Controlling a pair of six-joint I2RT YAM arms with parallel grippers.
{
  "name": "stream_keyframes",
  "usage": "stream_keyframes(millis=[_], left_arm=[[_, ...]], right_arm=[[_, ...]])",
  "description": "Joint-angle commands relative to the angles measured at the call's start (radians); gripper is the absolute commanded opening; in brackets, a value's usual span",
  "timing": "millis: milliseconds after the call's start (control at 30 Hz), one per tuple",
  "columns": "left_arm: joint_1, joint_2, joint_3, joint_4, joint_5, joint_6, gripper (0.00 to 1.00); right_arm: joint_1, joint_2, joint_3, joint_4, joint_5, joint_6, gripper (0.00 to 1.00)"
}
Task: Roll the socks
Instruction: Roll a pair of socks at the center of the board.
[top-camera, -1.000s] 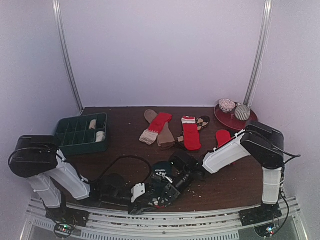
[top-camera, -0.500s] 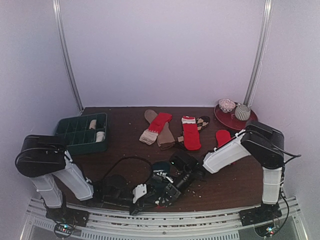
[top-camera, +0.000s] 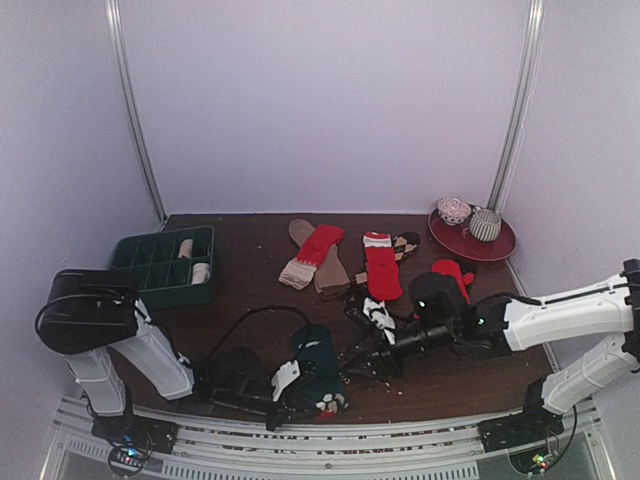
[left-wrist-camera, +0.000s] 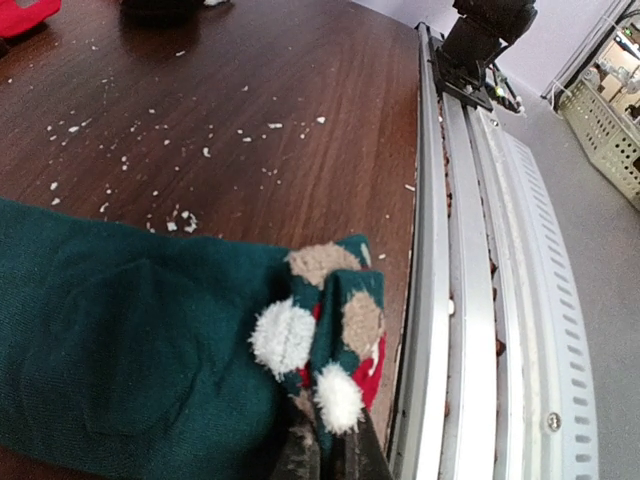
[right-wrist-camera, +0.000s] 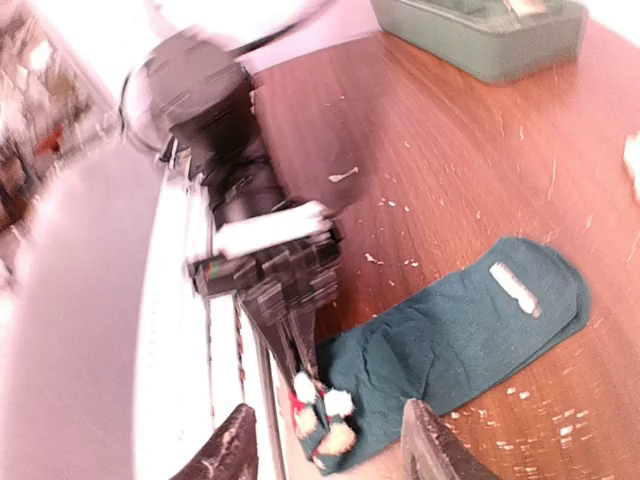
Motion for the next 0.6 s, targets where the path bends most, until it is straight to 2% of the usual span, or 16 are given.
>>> stream_keyframes(millis=[0, 200, 567], left_arm=[[0.025, 0.085, -0.026, -0.245, 0.096, -0.111, 0.0], [0.064, 0.112, -0.029, -0.269, 0.167, -0.14, 0.0], [0.073, 0.143, -0.028, -0.278, 0.194, -0.141, 0.0]], right_arm=[[0.109, -0.062, -0.164, 0.14, 0.265, -0.36, 0.52], [0.177, 0.028, -0.167, 0.15, 0.344, -0.483, 0.52], [0.296, 0.2, -0.054, 0.09, 0.408, -0.561, 0.51]])
